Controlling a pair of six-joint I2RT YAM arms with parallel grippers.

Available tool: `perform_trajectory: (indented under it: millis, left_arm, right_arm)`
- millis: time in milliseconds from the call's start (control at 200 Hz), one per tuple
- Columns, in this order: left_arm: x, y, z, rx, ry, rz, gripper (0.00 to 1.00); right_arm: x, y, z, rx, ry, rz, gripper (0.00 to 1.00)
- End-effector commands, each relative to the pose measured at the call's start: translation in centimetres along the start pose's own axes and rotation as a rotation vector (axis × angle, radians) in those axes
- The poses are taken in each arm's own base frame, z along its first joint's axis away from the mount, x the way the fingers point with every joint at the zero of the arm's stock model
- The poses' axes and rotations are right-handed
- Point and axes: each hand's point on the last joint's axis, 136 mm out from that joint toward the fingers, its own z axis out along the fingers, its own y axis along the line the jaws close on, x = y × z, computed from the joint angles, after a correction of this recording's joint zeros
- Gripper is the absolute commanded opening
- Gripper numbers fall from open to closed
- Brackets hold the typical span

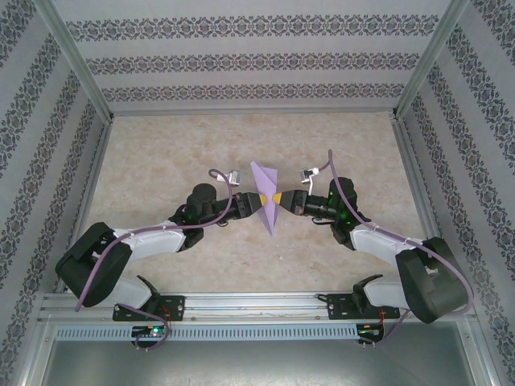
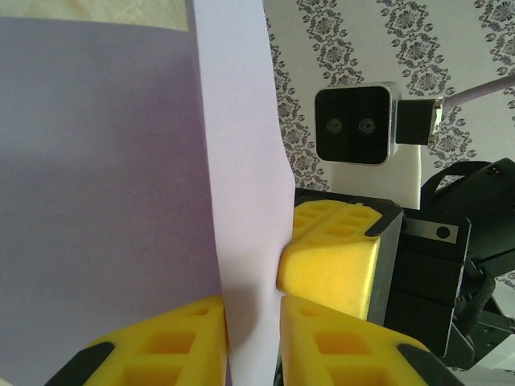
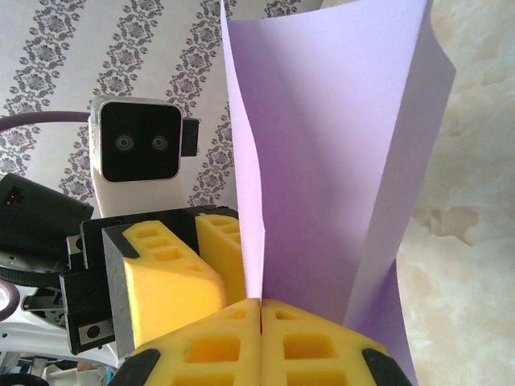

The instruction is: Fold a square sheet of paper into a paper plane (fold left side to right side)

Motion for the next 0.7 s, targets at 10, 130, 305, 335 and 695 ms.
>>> perform_trajectory:
  millis: [10, 130, 305, 335, 695]
  left_arm:
    - [-0.6, -1.9, 0.0, 0.029, -0.016, 0.048, 0.21]
    - [-0.6, -1.6, 0.0, 0.011, -0.016, 0.051, 0.18]
    - [-0.6, -1.5, 0.0, 0.007, -0.013, 0.053, 0.13]
    - [-0.5, -1.6, 0.0, 0.009, -0.012, 0.053, 0.12]
    - [-0.8, -1.7, -0.1, 0.016, -0.025, 0.059, 0.01]
  right_arm:
    - [0.1, 0.1, 0.2, -0.010, -0.004, -0.008, 0.00]
    - [0.1, 0.0, 0.2, -0.007, -0.007, -0.007, 0.00]
    - [0.2, 0.1, 0.2, -0.012, 0.000, -0.008, 0.02]
    - [0.2, 0.1, 0.2, -0.015, 0.001, -0.007, 0.02]
    - [-1.0, 1.1, -1.4, -0.019, -0.050, -0.026, 0.25]
